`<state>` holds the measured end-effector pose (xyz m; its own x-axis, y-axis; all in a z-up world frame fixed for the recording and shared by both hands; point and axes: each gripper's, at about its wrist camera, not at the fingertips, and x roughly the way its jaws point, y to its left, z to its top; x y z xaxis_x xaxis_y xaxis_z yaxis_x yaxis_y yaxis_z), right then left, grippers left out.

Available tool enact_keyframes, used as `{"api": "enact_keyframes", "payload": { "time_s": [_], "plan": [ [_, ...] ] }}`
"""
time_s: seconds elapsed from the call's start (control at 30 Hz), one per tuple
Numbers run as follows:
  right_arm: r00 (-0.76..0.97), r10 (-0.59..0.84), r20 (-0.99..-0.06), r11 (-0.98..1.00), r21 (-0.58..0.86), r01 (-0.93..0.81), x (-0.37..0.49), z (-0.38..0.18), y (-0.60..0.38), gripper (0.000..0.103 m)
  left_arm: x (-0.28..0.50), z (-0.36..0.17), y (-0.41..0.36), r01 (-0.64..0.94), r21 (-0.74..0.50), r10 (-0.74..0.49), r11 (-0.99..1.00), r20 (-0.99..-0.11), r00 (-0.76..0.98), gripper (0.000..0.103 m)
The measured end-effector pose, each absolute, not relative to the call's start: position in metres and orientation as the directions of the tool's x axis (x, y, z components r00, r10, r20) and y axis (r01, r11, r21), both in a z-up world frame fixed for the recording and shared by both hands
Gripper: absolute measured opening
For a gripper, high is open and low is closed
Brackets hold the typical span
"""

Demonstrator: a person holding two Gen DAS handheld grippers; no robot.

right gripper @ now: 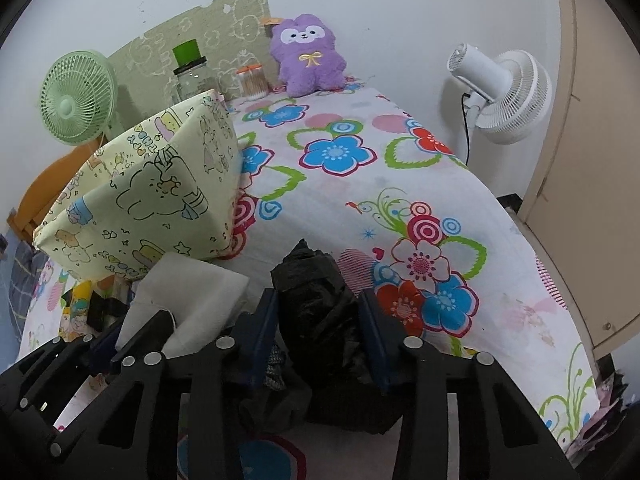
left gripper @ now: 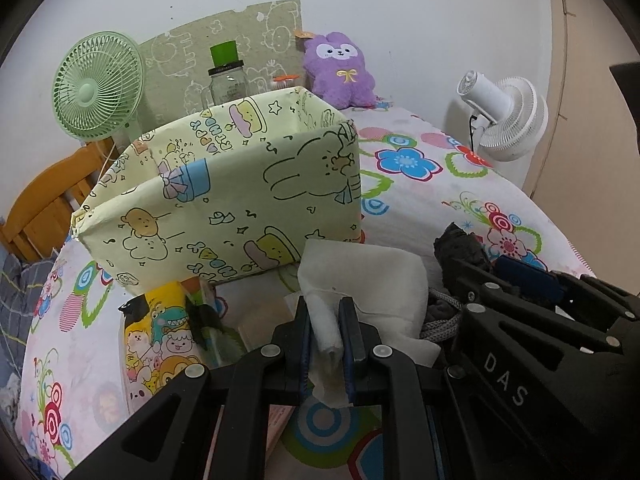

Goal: Organize soft objects
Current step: 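Lift the white cloth with the left tool while the right tool lifts the black bundle, then carry the white cloth into the box with the left tool while the right tool carries the bundle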

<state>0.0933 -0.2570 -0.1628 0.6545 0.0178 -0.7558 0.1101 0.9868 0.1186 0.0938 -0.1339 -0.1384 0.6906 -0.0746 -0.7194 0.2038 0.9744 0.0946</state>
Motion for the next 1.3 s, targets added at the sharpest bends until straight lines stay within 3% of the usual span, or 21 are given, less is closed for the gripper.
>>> {"api": "enact_keyframes", "payload": {
  "time_s": [0.07, 0.27, 1.3],
  "plan": [
    [0.657, 0.020, -0.754, 0.986, 0.123, 0.111, 0.093, -0.161, -0.257, 0.033, 0.093, -0.137, -0.133, 0.202, 0.093, -0.076, 0.975, -0.714, 0.696, 0.011],
    [0.667, 0.037, -0.744, 0.985, 0.138, 0.099, 0.090, -0.154, -0.252, 0.029, 0.090, -0.129, -0.127, 0.188, 0.090, -0.073, 0.978, -0.698, 0.712, 0.010],
    [0.784, 0.106, -0.611, 0.993, 0.108, -0.051, 0.056, -0.065, -0.177, 0.027, 0.047, -0.052, -0.065, 0.092, 0.022, -0.064, 0.995, -0.561, 0.825, 0.006]
  ]
}}
